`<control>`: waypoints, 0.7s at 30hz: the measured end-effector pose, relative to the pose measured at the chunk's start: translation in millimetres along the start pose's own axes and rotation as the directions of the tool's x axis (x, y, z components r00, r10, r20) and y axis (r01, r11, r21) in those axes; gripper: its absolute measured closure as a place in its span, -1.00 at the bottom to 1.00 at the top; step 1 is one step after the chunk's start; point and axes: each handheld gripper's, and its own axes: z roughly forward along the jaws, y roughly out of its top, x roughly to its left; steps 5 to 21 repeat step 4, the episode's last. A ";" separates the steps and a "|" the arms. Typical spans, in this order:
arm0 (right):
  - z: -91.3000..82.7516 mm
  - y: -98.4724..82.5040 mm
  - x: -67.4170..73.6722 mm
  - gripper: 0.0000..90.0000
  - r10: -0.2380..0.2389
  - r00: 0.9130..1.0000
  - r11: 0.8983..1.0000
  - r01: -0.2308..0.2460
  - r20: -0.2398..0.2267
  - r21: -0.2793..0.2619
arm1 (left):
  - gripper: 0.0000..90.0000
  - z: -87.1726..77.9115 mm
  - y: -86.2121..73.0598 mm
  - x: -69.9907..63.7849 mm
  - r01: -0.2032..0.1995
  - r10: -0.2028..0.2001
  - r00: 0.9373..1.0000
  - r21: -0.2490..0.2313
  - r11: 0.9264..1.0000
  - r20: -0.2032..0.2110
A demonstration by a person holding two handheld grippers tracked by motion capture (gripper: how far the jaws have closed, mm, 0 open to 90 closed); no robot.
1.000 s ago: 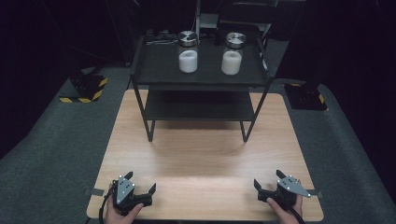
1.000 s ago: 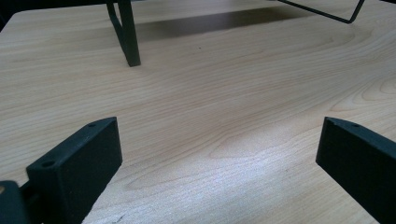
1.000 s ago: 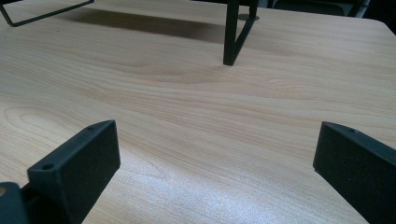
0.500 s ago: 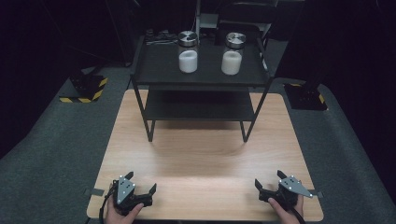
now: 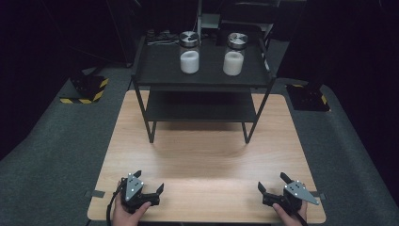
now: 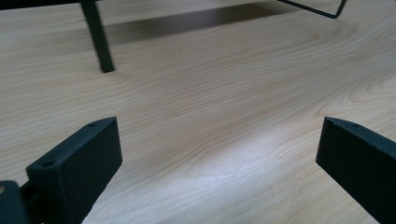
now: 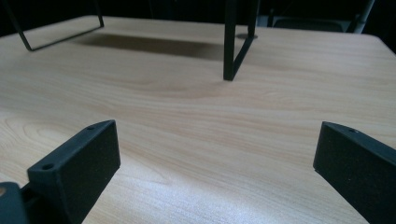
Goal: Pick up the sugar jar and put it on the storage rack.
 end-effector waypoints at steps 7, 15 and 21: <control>-5.9 -5.0 -0.9 -1.00 0.019 1.000 1.000 -0.019 -0.003 -0.023 | -0.99 10.9 1.8 -6.6 -0.003 0.004 0.999 -0.039 0.999 0.032; -5.9 -5.0 -0.9 -1.00 0.019 1.000 1.000 -0.019 -0.003 -0.023 | -0.99 10.9 1.8 -6.6 -0.003 0.004 0.999 -0.039 0.999 0.032; -5.9 -5.0 -0.9 -1.00 0.019 1.000 1.000 -0.019 -0.003 -0.023 | -0.99 10.9 1.8 -6.6 -0.003 0.004 0.999 -0.039 0.999 0.032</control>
